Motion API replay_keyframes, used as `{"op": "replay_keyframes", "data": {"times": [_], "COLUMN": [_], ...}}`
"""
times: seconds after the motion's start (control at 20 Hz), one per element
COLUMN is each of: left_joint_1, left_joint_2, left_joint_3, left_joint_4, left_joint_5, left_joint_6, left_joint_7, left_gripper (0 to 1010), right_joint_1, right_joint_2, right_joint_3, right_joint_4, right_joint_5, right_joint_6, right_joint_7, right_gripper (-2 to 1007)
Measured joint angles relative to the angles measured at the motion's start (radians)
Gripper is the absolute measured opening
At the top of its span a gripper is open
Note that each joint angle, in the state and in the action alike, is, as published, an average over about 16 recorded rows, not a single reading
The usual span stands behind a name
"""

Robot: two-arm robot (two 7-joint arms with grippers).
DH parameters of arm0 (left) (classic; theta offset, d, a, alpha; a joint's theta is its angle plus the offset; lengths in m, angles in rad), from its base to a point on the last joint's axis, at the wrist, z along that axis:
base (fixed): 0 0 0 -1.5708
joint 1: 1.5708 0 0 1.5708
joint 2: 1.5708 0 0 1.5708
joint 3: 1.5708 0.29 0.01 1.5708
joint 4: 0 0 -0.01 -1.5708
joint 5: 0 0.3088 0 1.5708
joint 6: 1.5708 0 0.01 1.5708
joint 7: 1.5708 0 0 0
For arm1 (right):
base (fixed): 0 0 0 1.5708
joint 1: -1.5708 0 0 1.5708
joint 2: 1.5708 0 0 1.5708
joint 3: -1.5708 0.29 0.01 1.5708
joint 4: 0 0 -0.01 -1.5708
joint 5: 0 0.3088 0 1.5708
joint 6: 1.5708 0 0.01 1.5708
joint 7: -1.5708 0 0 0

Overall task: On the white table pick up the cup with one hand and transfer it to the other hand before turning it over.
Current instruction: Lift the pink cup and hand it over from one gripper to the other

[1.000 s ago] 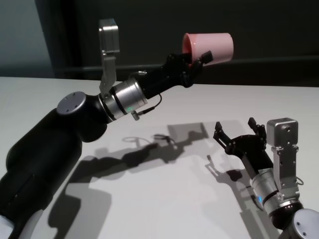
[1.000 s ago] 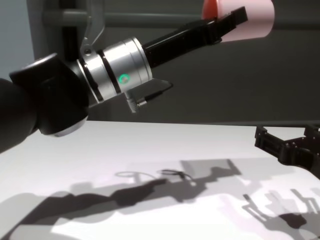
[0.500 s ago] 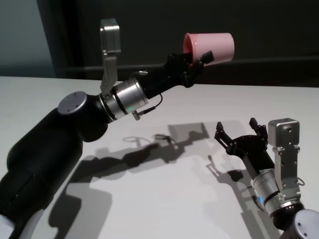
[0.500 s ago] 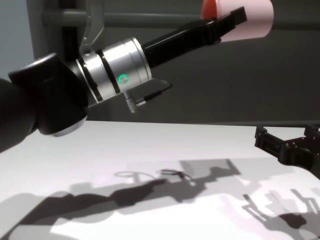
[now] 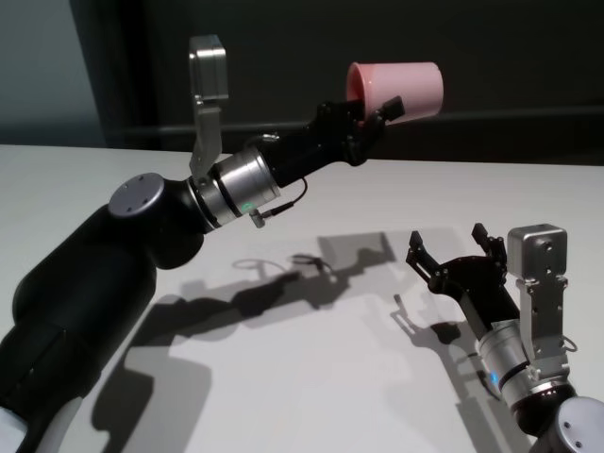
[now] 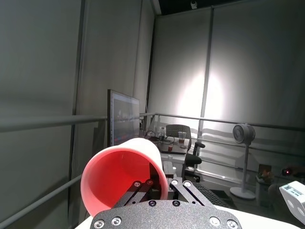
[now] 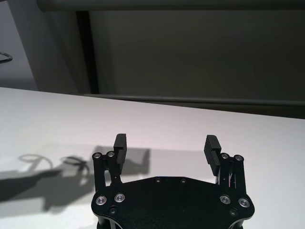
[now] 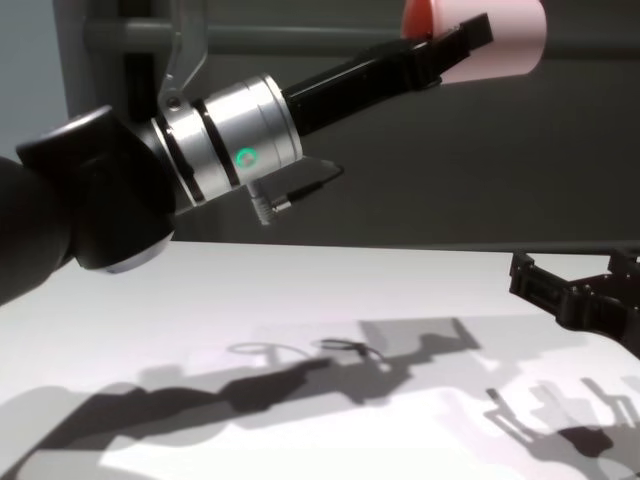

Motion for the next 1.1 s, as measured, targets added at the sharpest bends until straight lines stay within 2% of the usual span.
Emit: {"op": "replay_keyframes", "data": {"times": [0.35, 0.55, 0.85, 1.1], "left_joint_1": [0.0, 0.001, 0.001, 0.001], "left_joint_2": [0.0, 0.001, 0.001, 0.001], "left_joint_3": [0.0, 0.0, 0.0, 0.0], "left_joint_4": [-0.001, -0.001, -0.001, -0.001], "left_joint_5": [0.001, 0.001, 0.001, 0.002], "left_joint_6": [-0.001, -0.001, -0.001, -0.001], "left_joint_7": [0.001, 0.001, 0.001, 0.001], "left_gripper": [52, 52, 52, 52], "right_joint_1": [-0.002, -0.007, -0.021, -0.031], "right_joint_2": [-0.001, -0.004, -0.02, -0.039], "right_joint_3": [0.001, 0.009, 0.043, 0.084], "right_joint_4": [0.001, -0.001, -0.005, -0.009], "right_joint_5": [0.001, 0.014, 0.097, 0.212], "right_joint_6": [-0.016, -0.04, -0.087, -0.115], "right_joint_7": [0.014, 0.04, 0.118, 0.205], "right_gripper": [1000, 1000, 1000, 1000]}}
